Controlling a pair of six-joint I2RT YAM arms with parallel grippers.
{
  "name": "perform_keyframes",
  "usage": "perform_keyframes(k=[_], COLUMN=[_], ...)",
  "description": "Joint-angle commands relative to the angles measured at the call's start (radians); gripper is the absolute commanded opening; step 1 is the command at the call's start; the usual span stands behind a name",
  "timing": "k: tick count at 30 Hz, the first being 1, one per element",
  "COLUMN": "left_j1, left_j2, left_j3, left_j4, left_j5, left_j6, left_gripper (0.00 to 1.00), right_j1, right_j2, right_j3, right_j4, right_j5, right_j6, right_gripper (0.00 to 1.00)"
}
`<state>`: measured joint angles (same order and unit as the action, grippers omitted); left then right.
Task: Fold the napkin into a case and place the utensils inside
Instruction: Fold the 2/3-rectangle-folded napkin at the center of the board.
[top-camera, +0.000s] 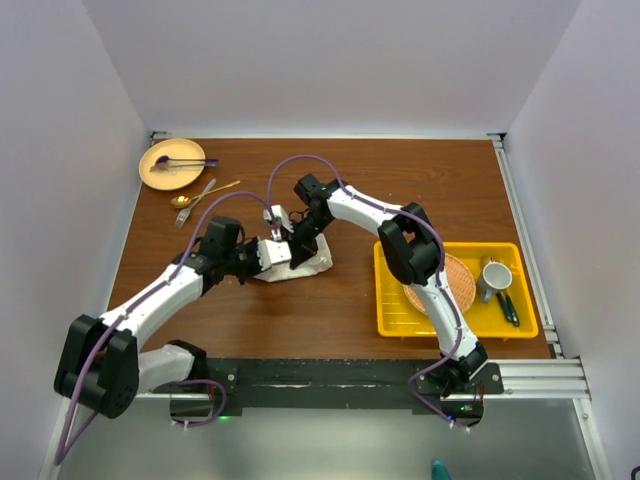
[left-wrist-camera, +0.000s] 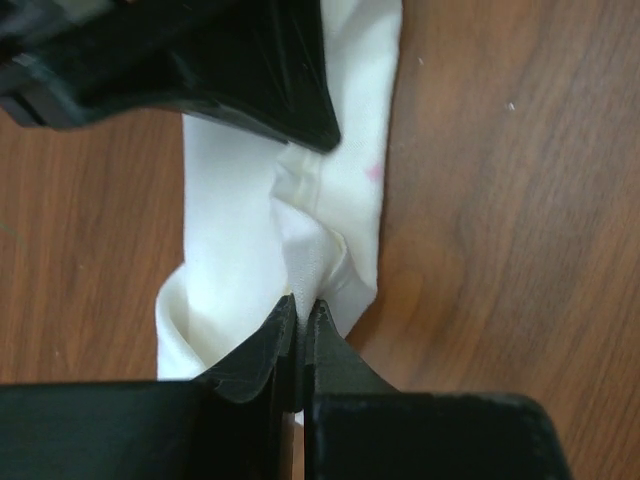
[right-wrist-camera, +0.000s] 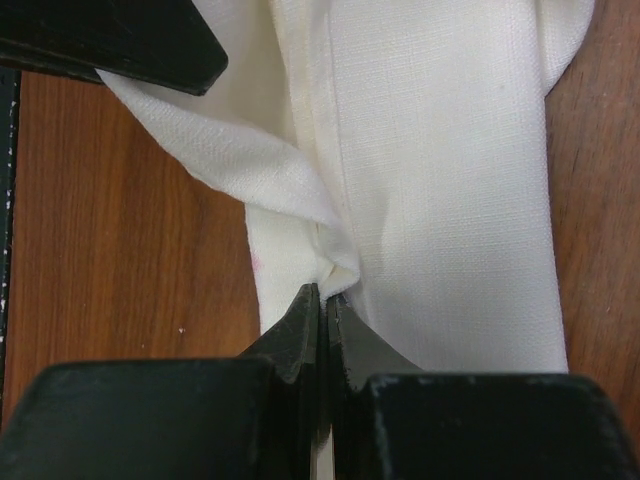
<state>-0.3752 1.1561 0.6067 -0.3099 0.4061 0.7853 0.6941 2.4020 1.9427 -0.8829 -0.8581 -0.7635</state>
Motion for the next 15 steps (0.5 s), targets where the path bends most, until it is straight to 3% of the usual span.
perform_keyframes(k=[1, 15], left_j1=[0.031, 0.174], left_j2=[0.071, 0.335], left_j3=[0.100, 0.212], left_j4=[-0.008, -0.017], left_j5=[0.094, 0.151], left_j6=[-0.058, -0.146], left_gripper=[0.00, 0.00], right_j1=[-0.002, -0.007], right_j2=[0.019, 0.011], right_j3=[-0.005, 0.002], right_j4=[-0.031, -0.037], right_j5=[0.033, 0.016], right_j6=[-0.023, -0.013], right_gripper=[0.00, 0.00])
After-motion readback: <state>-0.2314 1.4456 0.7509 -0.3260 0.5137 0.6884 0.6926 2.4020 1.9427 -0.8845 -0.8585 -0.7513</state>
